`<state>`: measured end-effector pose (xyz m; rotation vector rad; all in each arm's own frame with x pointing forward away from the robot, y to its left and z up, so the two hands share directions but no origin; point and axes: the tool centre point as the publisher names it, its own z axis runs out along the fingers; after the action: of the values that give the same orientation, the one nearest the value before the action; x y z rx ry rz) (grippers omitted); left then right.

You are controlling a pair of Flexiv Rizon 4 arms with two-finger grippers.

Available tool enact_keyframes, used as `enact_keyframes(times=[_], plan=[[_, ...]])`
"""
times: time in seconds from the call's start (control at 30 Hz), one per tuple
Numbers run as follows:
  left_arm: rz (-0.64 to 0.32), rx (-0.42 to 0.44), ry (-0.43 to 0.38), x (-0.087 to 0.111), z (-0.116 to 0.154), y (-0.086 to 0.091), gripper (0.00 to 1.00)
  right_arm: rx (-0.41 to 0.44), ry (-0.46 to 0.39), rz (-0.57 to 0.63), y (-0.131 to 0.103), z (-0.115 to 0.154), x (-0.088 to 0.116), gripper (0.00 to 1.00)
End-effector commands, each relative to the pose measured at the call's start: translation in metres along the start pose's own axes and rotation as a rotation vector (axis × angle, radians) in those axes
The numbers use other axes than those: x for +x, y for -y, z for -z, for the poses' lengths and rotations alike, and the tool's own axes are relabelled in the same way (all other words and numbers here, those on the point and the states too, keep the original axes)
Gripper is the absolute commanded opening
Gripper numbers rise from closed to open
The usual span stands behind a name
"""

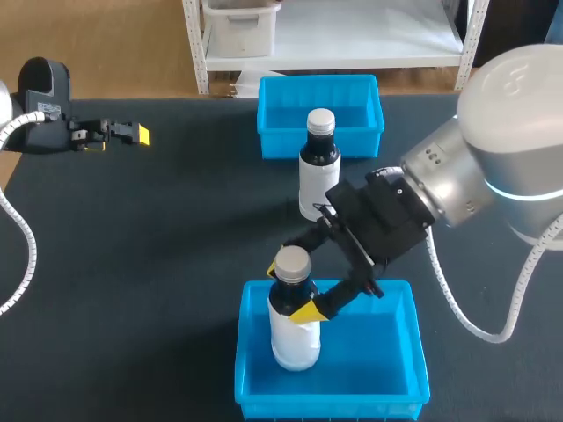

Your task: Pick up the bottle, and place it in the far bin if it is heavy, or in the near bin if it is light.

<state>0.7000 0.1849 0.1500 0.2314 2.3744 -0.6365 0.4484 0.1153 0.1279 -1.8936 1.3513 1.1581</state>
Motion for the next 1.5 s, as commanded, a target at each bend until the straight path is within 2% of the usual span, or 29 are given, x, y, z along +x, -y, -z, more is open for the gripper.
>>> enact_keyframes(times=[0.03,0.3,0.53,0.7,1.03,1.5], plan=[[0.0,0.0,0.0,0.0,0.0,0.0,1.0,0.007,-0.007,-0.005,0.0,0.006,0.001,1.0],[0.0,0.0,0.0,0.0,0.0,0.0,1.0,0.066,-0.039,-0.031,-0.004,0.036,0.013,1.0],[0.0,0.0,0.0,0.0,0.0,0.0,1.0,0.149,-0.052,-0.083,-0.005,0.084,0.035,1.0],[0.0,0.0,0.0,0.0,0.0,0.0,1.0,0.207,-0.05,-0.122,0.006,0.119,0.05,1.0],[0.0,0.0,0.0,0.0,0.0,0.0,1.0,0.274,-0.056,-0.157,0.059,0.176,0.072,1.0],[0.0,0.0,0.0,0.0,0.0,0.0,1.0,0.293,-0.052,-0.161,0.156,0.211,0.091,1.0]])
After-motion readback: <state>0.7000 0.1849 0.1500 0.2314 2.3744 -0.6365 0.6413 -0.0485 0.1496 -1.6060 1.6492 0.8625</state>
